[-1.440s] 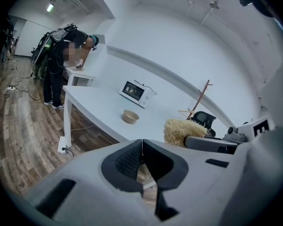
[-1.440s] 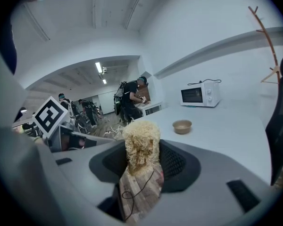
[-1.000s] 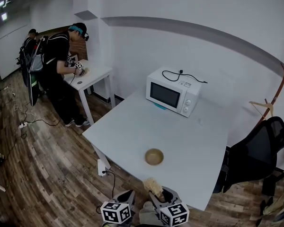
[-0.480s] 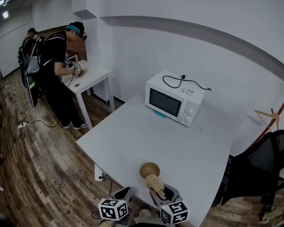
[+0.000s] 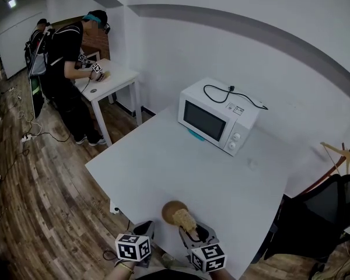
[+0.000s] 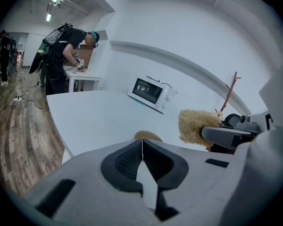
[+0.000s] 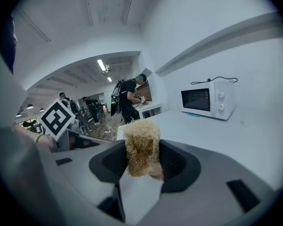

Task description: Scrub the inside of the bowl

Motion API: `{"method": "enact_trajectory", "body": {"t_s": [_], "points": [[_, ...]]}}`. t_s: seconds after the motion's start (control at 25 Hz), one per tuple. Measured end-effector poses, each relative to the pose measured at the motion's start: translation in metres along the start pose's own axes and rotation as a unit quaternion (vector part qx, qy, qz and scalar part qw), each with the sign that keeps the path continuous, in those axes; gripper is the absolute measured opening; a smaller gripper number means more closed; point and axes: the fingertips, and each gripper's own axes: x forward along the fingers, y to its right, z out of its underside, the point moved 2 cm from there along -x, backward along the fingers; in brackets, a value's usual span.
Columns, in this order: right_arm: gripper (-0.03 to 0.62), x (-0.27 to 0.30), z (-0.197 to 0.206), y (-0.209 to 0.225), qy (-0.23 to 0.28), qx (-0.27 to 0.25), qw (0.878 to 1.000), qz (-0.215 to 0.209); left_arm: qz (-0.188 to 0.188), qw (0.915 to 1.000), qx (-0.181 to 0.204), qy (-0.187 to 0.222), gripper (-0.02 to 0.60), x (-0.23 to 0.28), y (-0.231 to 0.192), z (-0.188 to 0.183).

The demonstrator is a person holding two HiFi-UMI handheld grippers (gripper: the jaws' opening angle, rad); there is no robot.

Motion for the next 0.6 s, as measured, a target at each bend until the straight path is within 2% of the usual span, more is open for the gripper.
{"method": "enact_trajectory", "body": {"t_s": [0.32, 0.6], "points": [[0.184, 0.009, 0.017, 0.027, -0.026, 0.022, 0.999, 0.009, 0.004, 0.9996, -0.009, -0.027, 0.021, 0.034, 0.0, 0.0], [0.184, 0.023, 0.02, 0.037, -0.033, 0.032, 0.999, 0.021, 0.035, 0.9971, -0.025, -0.063, 0.023, 0.067, -0.001, 0.001]]}}
